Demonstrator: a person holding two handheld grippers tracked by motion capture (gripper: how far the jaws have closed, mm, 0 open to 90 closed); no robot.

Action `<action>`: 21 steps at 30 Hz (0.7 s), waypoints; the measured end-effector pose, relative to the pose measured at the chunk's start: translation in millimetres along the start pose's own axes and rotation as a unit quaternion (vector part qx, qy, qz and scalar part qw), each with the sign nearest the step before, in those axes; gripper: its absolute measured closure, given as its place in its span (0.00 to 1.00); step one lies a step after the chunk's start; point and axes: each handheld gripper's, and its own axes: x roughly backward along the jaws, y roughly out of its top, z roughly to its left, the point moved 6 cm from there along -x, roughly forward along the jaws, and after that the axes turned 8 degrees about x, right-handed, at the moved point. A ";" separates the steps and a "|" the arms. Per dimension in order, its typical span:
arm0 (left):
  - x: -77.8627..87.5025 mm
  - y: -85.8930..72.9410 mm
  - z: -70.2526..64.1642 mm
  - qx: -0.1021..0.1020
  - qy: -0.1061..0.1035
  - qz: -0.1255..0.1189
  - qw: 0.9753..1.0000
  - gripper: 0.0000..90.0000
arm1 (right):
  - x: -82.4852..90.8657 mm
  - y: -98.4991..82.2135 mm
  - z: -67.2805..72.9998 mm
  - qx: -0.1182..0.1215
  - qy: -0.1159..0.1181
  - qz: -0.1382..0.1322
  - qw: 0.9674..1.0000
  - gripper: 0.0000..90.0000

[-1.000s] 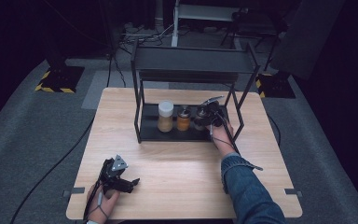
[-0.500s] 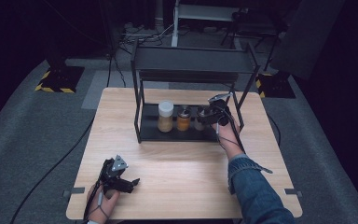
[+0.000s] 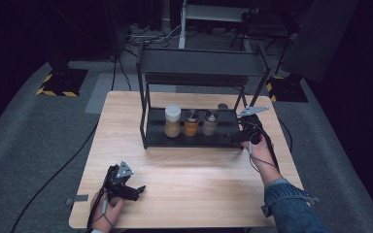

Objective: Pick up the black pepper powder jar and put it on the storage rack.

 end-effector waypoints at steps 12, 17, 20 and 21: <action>0.0 0.0 0.0 0.000 0.000 0.000 1.000 0.00 | 42.4 -37.4 0.3 -0.004 0.005 -0.022 1.000 0.05; 0.1 -0.1 -0.1 0.000 0.000 0.000 1.000 0.00 | 60.5 -50.3 2.9 0.004 0.005 -0.038 0.999 0.05; 0.0 -0.1 0.0 0.000 0.000 0.000 1.000 0.00 | 68.2 -57.3 5.0 0.007 0.004 -0.038 0.999 0.05; 0.0 -0.1 0.0 0.000 0.000 0.000 1.000 0.00 | 70.3 -59.9 5.6 0.008 0.003 -0.039 0.999 0.05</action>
